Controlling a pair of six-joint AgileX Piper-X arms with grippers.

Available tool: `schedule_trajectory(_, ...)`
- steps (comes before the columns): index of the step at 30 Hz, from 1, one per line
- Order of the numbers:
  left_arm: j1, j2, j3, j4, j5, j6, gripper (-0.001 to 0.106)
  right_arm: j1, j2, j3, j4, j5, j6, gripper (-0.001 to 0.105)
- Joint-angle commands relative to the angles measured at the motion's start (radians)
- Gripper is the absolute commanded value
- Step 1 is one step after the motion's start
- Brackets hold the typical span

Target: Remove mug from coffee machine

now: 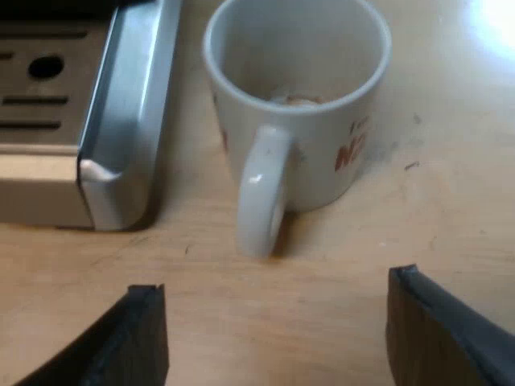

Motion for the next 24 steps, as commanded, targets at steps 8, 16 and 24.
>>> schedule_trajectory(8, 0.289, -0.001, -0.146, 0.133, 0.084, 0.002, 0.079, 0.000, -0.003, -0.201, 0.133, -0.053, -0.045, 0.061)
schedule_trajectory(16, 0.543, -0.013, -0.248, 0.210, 0.114, 0.005, 0.079, -0.168, 0.064, -0.301, 0.202, -0.154, -0.061, 0.061)
schedule_trajectory(24, 0.548, -0.085, -0.261, 0.347, 0.003, 0.070, 0.079, -0.414, 0.030, -0.320, 0.218, -0.203, -0.090, 0.060)
